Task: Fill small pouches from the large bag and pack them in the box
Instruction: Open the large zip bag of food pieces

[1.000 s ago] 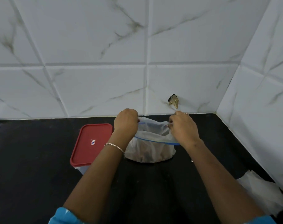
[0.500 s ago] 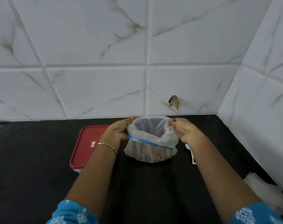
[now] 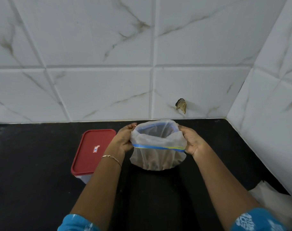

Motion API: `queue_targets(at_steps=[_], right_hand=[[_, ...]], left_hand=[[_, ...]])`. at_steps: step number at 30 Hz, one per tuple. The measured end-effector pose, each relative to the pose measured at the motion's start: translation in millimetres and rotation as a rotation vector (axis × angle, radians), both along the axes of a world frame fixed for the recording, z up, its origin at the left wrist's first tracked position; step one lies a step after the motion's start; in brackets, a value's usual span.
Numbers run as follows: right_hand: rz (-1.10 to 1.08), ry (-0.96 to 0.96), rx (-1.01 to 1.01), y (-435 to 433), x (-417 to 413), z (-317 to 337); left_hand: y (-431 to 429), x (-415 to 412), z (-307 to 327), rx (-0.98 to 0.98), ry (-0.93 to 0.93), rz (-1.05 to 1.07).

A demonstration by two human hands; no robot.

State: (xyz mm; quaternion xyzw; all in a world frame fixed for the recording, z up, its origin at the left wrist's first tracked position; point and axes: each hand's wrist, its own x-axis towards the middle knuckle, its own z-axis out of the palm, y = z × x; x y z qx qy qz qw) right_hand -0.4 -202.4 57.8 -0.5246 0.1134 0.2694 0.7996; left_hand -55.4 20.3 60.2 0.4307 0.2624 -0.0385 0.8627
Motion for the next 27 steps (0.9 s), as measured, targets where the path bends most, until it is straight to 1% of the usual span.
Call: queue_targets(at_steps=[2, 4, 5, 7, 8, 9, 11, 13, 14, 17, 20, 23, 25, 27], right_hand=[[-0.018, -0.086, -0.017, -7, 1, -2], [-0.056, -0.153, -0.048, -15, 0, -3], [-0.104, -0.186, -0.096, -18, -1, -5], [-0.233, -0.238, -0.272, -21, -10, -4], [-0.288, -0.250, -0.352, -20, -17, -4], [-0.332, -0.256, -0.407, -18, -25, -2], [-0.397, -0.256, -0.569, -11, -43, 0], [-0.420, -0.223, -0.757, -2, -61, 6], [-0.431, -0.200, -0.789, 4, -67, 7], [-0.441, -0.170, -0.751, 17, -76, 9], [-0.430, -0.185, -0.769, 24, -76, 12], [-0.400, -0.202, -0.758, 24, -74, 10], [-0.397, -0.198, -0.675, 23, -74, 6], [-0.420, -0.203, -0.552, 19, -72, 0]], left_hand=[[-1, -3, 4, 0.249, -0.088, -0.013], [1, -8, 8, 0.441, -0.147, -0.029], [3, -11, 10, 0.538, -0.165, -0.038], [3, -19, 12, 0.698, -0.178, -0.047], [2, -24, 13, 0.783, -0.168, -0.041], [-1, -29, 12, 0.909, -0.150, -0.016], [-9, -41, 10, 1.217, -0.115, 0.091], [-21, -54, 14, 1.464, -0.074, 0.168], [-27, -59, 15, 1.548, -0.044, 0.159], [-36, -59, 15, 1.744, 0.054, 0.058], [-36, -53, 17, 1.838, 0.139, -0.062], [-34, -46, 21, 1.809, 0.213, -0.191], [-29, -42, 17, 1.710, 0.227, -0.243], [-25, -39, 9, 1.504, 0.172, -0.238]])
